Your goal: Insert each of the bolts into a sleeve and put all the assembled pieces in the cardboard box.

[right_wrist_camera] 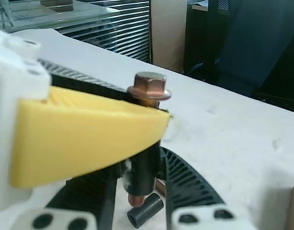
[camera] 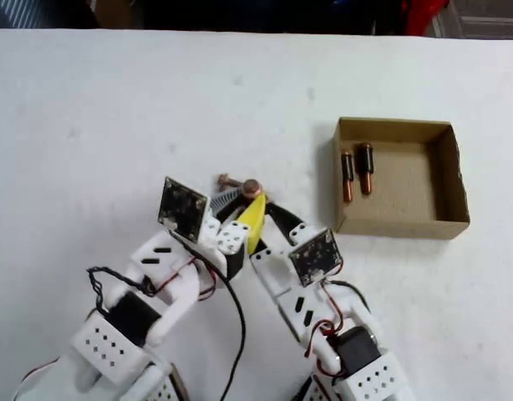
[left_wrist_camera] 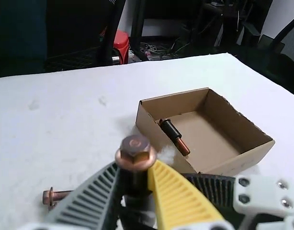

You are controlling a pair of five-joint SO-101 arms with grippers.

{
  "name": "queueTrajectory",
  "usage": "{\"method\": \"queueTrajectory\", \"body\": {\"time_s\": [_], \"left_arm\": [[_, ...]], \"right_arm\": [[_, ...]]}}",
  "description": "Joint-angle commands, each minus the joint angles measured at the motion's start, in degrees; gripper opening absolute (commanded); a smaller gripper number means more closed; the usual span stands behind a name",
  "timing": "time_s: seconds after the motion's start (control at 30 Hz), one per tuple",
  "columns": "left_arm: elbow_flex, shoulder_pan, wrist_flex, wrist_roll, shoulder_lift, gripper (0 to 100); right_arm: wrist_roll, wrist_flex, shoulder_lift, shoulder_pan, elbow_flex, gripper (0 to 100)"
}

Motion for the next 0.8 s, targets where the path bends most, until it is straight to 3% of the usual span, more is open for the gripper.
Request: {"method": "queueTrajectory", "body": {"time_s": [0.0,0.1,0.3,0.77], "left_arm": [[0.0,-0.4,-1.9,-0.7,-1.5,3],[0.0,-0.5,-1.9,-0.7,-1.5,5],[0.1,-0.5,-1.6,-0.6,-1.5,23],[-7.2,-7.1,-1.5,-1.0,-1.6,23]], "right_arm": [[0.9,0.1,-0.7,0.1,0.5,1.7],[0.9,0.1,-0.7,0.1,0.5,1.7],[0.9,0.1,-0.7,0.1,0.5,1.7],[1.0,0.2,-0.7,0.3,0.5,1.7]]}}
